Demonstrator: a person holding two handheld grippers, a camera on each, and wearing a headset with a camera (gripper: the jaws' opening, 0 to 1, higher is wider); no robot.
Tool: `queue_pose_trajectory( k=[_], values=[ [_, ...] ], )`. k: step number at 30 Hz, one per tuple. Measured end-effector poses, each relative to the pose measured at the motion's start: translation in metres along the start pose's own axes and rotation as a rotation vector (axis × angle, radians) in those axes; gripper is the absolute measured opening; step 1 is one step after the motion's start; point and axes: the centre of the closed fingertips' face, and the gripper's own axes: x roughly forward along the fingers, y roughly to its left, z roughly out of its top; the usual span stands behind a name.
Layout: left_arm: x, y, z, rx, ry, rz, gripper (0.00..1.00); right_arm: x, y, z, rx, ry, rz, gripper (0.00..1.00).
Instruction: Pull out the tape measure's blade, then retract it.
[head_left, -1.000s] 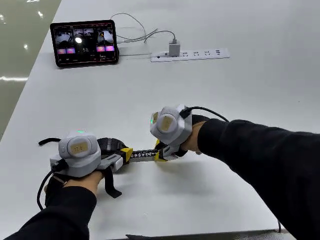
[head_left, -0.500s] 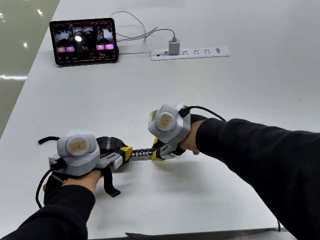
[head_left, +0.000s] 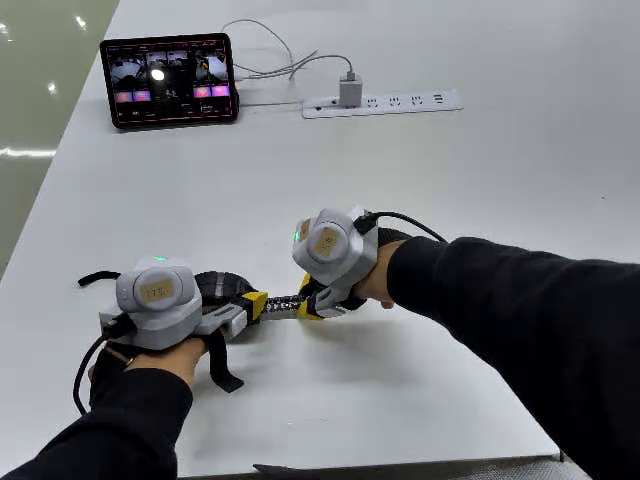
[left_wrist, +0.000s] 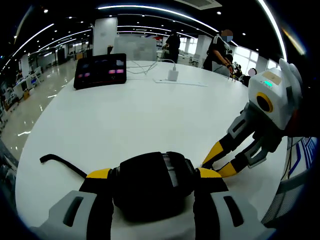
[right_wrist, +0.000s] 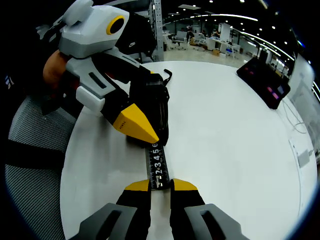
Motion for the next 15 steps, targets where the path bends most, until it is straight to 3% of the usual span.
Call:
queue_pose_trajectory(
  k=[15],
  values=[
    [-0.0001, 0.0005, -0.0009, -0.009, -0.001, -0.004, 0.60, 0.0048, 0.0014, 0.0067, -0.006, -0.019, -0.008, 0.10]
  ],
)
